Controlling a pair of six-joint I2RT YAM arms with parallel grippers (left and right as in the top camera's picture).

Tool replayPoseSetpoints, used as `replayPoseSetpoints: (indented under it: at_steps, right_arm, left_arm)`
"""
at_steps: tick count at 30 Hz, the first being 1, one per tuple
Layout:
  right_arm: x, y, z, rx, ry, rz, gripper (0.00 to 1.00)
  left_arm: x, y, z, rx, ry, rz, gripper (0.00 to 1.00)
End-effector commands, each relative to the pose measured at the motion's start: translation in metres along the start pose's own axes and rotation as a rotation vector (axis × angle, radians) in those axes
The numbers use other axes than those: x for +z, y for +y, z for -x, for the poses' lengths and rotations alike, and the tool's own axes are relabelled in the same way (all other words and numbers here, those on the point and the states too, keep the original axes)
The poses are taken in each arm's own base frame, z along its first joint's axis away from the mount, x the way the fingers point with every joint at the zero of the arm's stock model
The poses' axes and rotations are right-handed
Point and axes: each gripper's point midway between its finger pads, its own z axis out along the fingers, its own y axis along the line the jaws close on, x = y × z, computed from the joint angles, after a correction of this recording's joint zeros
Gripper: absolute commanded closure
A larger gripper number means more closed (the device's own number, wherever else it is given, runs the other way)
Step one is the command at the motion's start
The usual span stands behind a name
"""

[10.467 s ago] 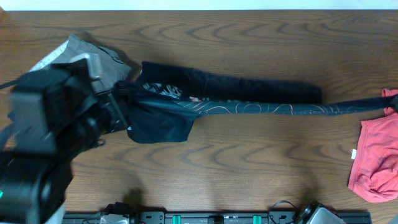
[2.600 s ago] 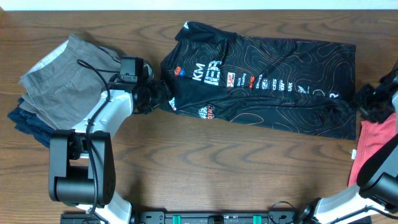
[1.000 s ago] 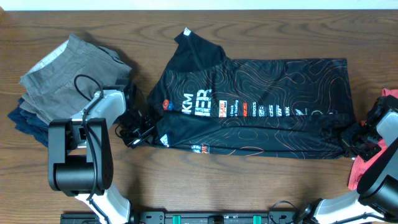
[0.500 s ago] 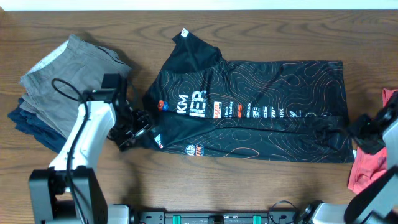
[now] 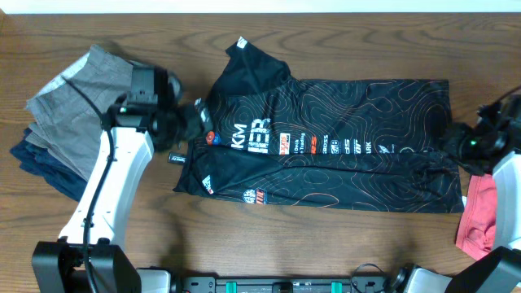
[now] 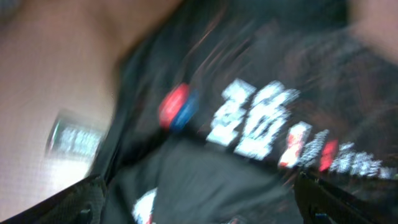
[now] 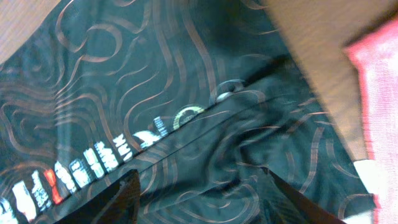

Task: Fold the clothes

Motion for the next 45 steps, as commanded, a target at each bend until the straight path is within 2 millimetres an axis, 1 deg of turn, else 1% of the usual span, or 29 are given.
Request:
replayPoseSetpoints:
  at_steps: [1,3,4,6,7,10,11,13,15,17,20,25,27,31,34,36,37,38,40,41,42,43,44,45]
  right_arm:
    - [-0.001,0.018,-0.003,-0.098,0.004,0.031,0.37]
    - [0.000,0.023,-0.006,-0.113,0.015,0.036,0.36]
    - [0.000,0.024,-0.007,-0.115,0.019,0.036,0.35]
    - [0.000,0.025,-0.011,-0.122,0.034,0.036,0.35]
    - [0.000,0.026,-0.012,-0.124,0.037,0.036,0.35]
    - [0.000,0.026,-0.014,-0.125,0.042,0.036,0.35]
    - [0.000,0.026,-0.014,-0.125,0.043,0.036,0.35]
    - [0.000,0.026,-0.015,-0.124,0.047,0.035,0.35]
    - [0.000,0.026,-0.016,-0.123,0.050,0.034,0.36]
    - [0.000,0.026,-0.015,-0.123,0.049,0.034,0.36]
    - [0.000,0.026,-0.015,-0.123,0.049,0.034,0.36]
    - [0.000,0.026,-0.015,-0.124,0.046,0.035,0.36]
    - [0.000,0.026,-0.015,-0.124,0.046,0.035,0.36]
    - [0.000,0.026,-0.015,-0.124,0.046,0.035,0.36]
    - [0.000,0.026,-0.015,-0.124,0.047,0.035,0.37]
    - [0.000,0.026,-0.015,-0.124,0.047,0.035,0.38]
    - [0.000,0.026,-0.015,-0.124,0.047,0.035,0.38]
    - [0.000,0.026,-0.015,-0.124,0.046,0.035,0.40]
    - [0.000,0.026,-0.014,-0.125,0.045,0.035,0.42]
    - [0.000,0.026,-0.014,-0.125,0.045,0.035,0.43]
    - [0.000,0.026,-0.015,-0.124,0.046,0.035,0.43]
    - [0.000,0.026,-0.015,-0.124,0.047,0.034,0.43]
    - [0.000,0.026,-0.015,-0.124,0.046,0.034,0.43]
    - [0.000,0.026,-0.015,-0.124,0.046,0.035,0.44]
  left_arm:
    - [-0.001,-0.026,0.039,0.198,-0.081,-0.037,0.02]
    - [0.008,-0.036,0.064,0.244,-0.118,-0.048,0.02]
    - [0.013,-0.038,0.072,0.260,-0.129,-0.051,0.02]
    - [0.029,-0.044,0.093,0.301,-0.157,-0.057,0.02]
    - [0.036,-0.045,0.101,0.315,-0.168,-0.059,0.02]
    - [0.069,-0.051,0.132,0.344,-0.229,-0.076,0.02]
    - [0.077,-0.052,0.138,0.348,-0.242,-0.080,0.02]
    - [0.099,-0.051,0.150,0.354,-0.269,-0.088,0.02]
    - [0.121,-0.049,0.155,0.358,-0.278,-0.092,0.02]
    - [0.142,-0.045,0.154,0.359,-0.269,-0.092,0.02]
    - [0.168,-0.042,0.148,0.362,-0.243,-0.087,0.02]
    - [0.203,-0.050,0.135,0.385,-0.215,-0.099,0.02]
    - [0.215,-0.055,0.127,0.398,-0.202,-0.105,0.02]
    - [0.233,-0.066,0.110,0.423,-0.172,-0.117,0.02]
    - [0.246,-0.065,0.099,0.433,-0.156,-0.088,0.02]
    - [0.250,-0.067,0.095,0.438,-0.149,-0.083,0.01]
    - [0.250,-0.068,0.094,0.439,-0.148,-0.084,0.05]
    - [0.250,-0.068,0.094,0.437,-0.148,-0.085,0.12]
    - [0.250,-0.068,0.095,0.428,-0.153,-0.083,0.29]
    - [0.250,-0.066,0.096,0.407,-0.156,-0.074,0.40]
    - [0.250,-0.064,0.097,0.386,-0.155,-0.070,0.48]
    - [0.249,-0.063,0.098,0.373,-0.154,-0.070,0.61]
    - [0.249,-0.062,0.097,0.354,-0.151,-0.069,0.69]
    - [0.249,-0.059,0.098,0.329,-0.147,-0.067,0.73]
